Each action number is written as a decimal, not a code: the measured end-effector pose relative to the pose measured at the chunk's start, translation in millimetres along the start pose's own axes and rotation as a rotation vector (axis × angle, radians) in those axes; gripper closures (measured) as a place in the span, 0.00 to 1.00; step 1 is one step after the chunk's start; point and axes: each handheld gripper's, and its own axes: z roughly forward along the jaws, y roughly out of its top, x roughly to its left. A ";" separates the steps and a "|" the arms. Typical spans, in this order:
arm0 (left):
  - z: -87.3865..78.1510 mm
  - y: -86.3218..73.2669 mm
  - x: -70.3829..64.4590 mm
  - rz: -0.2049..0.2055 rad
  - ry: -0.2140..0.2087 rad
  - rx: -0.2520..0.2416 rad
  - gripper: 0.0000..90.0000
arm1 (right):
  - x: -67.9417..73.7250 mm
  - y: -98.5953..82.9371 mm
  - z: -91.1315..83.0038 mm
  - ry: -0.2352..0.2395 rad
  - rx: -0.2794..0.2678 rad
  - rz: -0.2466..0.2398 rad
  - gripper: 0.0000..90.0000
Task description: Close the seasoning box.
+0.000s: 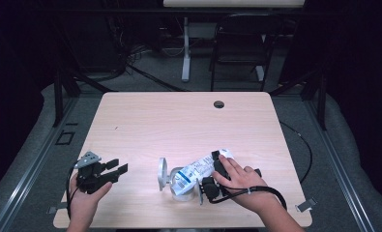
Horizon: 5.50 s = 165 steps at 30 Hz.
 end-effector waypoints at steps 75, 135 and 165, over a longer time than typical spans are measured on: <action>1.8 -2.0 1.9 -0.007 0.003 0.006 0.57 | -2.0 -3.9 -3.0 -0.019 0.031 -0.058 0.48; 1.6 -2.9 3.5 -0.017 0.006 0.005 0.57 | -3.2 -2.1 -2.7 -0.031 0.026 -0.099 0.49; 1.1 -3.2 3.9 -0.019 0.007 0.001 0.57 | -3.2 -2.1 -3.5 -0.034 0.025 -0.110 0.49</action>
